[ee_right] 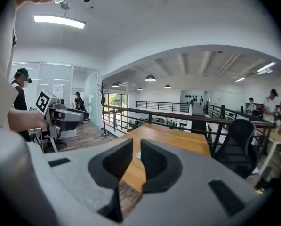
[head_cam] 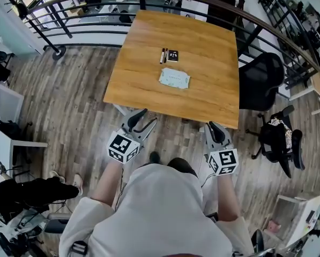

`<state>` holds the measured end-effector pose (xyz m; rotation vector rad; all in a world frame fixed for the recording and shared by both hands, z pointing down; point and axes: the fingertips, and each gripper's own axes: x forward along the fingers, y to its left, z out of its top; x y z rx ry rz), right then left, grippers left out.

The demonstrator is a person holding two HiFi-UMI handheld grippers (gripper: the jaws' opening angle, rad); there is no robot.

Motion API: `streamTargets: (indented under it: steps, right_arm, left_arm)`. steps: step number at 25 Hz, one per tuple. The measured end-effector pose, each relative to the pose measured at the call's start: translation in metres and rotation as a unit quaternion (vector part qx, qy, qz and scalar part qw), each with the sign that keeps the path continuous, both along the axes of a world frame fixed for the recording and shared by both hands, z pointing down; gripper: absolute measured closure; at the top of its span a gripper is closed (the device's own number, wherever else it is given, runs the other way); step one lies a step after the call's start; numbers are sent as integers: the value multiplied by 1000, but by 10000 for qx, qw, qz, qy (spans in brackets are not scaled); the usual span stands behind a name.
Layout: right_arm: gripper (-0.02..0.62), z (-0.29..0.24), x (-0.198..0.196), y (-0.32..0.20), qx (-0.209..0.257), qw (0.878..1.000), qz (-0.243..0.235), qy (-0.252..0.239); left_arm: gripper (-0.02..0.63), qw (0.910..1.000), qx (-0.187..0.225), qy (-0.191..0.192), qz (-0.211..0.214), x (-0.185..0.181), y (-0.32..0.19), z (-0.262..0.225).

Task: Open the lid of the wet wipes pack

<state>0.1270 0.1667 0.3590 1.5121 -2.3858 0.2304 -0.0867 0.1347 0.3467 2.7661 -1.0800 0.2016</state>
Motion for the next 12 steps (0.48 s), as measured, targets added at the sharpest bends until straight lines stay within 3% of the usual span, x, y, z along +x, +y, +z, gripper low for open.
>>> streamTargets:
  steps: [12]
  right_arm:
    - [558,19,4,-55,-260,9995,-160,51]
  left_arm:
    - [412,9995,-314,-67,-28,7,-50,25]
